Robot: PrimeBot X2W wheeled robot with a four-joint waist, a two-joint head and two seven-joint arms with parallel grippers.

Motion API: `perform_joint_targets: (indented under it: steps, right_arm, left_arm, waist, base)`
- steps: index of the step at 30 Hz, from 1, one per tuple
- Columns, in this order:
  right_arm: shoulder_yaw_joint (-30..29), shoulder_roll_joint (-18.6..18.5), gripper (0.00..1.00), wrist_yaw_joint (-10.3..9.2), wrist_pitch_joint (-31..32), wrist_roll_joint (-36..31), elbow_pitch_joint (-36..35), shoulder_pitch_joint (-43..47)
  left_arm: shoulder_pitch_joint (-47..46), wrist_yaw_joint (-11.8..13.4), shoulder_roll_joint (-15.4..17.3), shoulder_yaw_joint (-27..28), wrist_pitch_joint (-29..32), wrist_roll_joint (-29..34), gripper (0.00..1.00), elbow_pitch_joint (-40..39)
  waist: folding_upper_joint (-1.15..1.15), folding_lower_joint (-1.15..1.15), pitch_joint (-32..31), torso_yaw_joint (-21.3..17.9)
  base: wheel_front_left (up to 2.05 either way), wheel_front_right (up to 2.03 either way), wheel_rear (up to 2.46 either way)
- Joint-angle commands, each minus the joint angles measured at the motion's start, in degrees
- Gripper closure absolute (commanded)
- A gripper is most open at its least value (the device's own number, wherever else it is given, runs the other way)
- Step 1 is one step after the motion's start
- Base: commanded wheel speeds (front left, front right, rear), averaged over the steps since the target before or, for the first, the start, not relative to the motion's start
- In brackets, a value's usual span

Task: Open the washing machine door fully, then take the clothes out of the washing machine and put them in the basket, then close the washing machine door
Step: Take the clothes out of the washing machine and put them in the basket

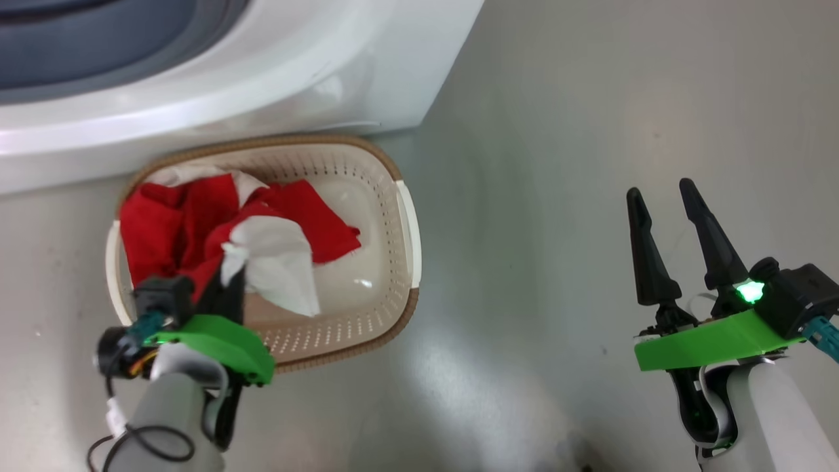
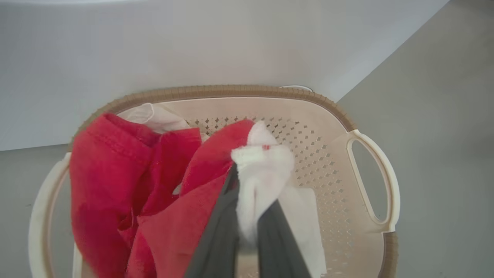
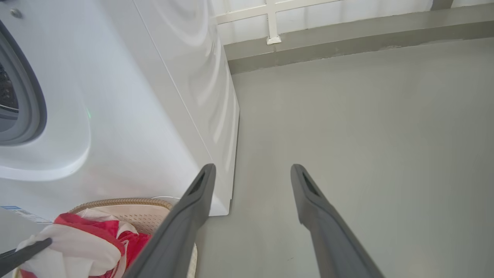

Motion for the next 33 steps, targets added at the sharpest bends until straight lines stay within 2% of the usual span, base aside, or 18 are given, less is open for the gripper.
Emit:
perform_joint_targets:
  steps: [1, 10, 16, 17, 18, 19, 20, 21, 22, 23, 24, 33]
  right_arm:
    - [1.73, -0.55, 0.00, 0.28, -0.37, -0.26, -1.44, -0.25]
    - [1.94, -0.55, 0.00, 0.28, -0.37, -0.96, -2.14, -1.92]
    - [2.28, -0.55, 0.00, 0.28, -0.37, -1.36, -2.51, -2.46]
    - [2.33, -0.55, 0.00, 0.28, -0.37, -1.39, -2.53, -2.53]
    - [2.37, -0.55, 0.00, 0.28, -0.37, -1.41, -2.53, -2.61]
    - [2.38, -0.55, 0.00, 0.28, -0.37, -1.43, -2.52, -2.70]
    - [2.36, -0.55, 0.00, 0.28, -0.37, -1.45, -2.48, -2.77]
    - [2.33, -0.55, 0.00, 0.28, -0.37, -1.47, -2.44, -2.80]
    - [2.28, -0.55, 0.00, 0.28, -0.37, -1.47, -2.41, -2.82]
    - [2.25, -0.55, 0.00, 0.28, -0.37, -1.48, -2.38, -2.83]
    - [2.25, -0.55, 0.00, 0.28, -0.37, -1.50, -2.31, -2.84]
    - [2.12, -0.55, 0.00, 0.28, -0.37, -1.80, -1.34, -2.37]
  left_arm:
    - [-0.72, -0.32, 1.89, -0.19, -0.30, -1.64, 1.00, 1.47]
    - [-7.07, -0.32, 4.47, -1.85, -0.30, -3.79, 1.00, 9.93]
    - [-9.92, -0.33, 4.76, -1.96, -0.30, -4.11, 1.00, 14.69]
    - [-10.22, -0.33, 4.80, -1.95, -0.30, -4.24, 0.97, 15.14]
    - [-10.44, -0.33, 4.87, -1.93, -0.30, -4.33, 0.94, 15.43]
    - [-10.61, -0.33, 4.90, -1.92, -0.30, -4.39, 0.73, 15.64]
    - [-10.70, -0.33, 4.91, -1.94, -0.30, -4.44, 0.63, 15.82]
    - [-10.75, -0.33, 4.91, -1.99, -0.30, -4.49, 0.57, 15.97]
    - [-10.79, -0.33, 4.90, -1.98, -0.30, -4.57, 0.43, 16.02]
    - [-10.79, -0.33, 4.91, -1.99, -0.30, -4.64, 0.14, 16.04]
    - [-10.75, -0.33, 4.89, -2.02, -0.30, -4.71, 0.00, 16.07]
    - [-8.15, -0.33, 4.26, -2.08, -0.30, -6.06, 0.00, 14.86]
  waist:
    - [0.00, 0.00, 2.59, 0.21]
    - [0.00, 0.00, 6.51, 0.42]
    - [0.00, 0.00, 7.69, 0.38]
    - [0.00, 0.00, 7.75, 0.35]
    - [0.00, 0.00, 7.79, 0.32]
    - [0.00, 0.00, 7.82, 0.33]
    - [0.00, 0.00, 7.75, 0.36]
    - [0.00, 0.00, 7.65, 0.40]
    - [0.00, 0.00, 7.55, 0.47]
    - [0.00, 0.00, 7.41, 0.54]
    - [0.00, 0.00, 7.25, 0.61]
    - [0.00, 0.00, 3.49, 1.45]
  base:
    - [0.00, 0.00, 0.00]
    - [0.00, 0.00, 0.00]
    - [0.00, 0.00, 0.00]
    - [0.00, 0.00, 0.00]
    - [0.00, 0.00, 0.00]
    - [0.00, 0.00, 0.00]
    - [0.00, 0.00, 0.00]
    - [0.00, 0.00, 0.00]
    - [0.00, 0.00, 0.00]
    - [0.00, 0.00, 0.00]
    - [0.00, 0.00, 0.00]
    - [0.00, 0.00, 0.00]
